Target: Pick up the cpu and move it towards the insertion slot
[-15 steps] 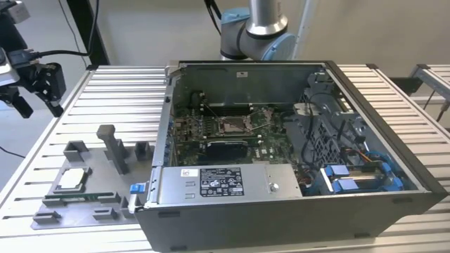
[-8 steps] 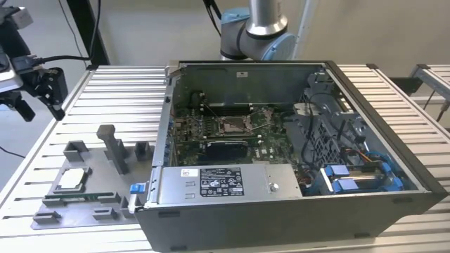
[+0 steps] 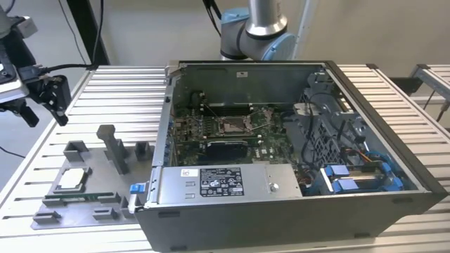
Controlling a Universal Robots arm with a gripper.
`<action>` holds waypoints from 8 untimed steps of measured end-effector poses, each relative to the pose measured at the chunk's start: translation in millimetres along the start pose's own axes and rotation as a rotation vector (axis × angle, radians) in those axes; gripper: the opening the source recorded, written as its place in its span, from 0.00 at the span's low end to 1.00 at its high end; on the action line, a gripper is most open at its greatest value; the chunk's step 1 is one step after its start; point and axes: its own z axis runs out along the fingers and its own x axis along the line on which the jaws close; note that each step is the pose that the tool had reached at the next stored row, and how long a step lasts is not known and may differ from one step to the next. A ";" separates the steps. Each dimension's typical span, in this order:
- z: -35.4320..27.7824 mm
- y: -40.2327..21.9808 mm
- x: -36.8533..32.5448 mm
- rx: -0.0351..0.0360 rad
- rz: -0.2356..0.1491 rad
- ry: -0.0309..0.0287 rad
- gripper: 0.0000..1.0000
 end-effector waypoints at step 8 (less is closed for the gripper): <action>9.5 -0.3 0.5 0.0000 0.000 0.0001 1.00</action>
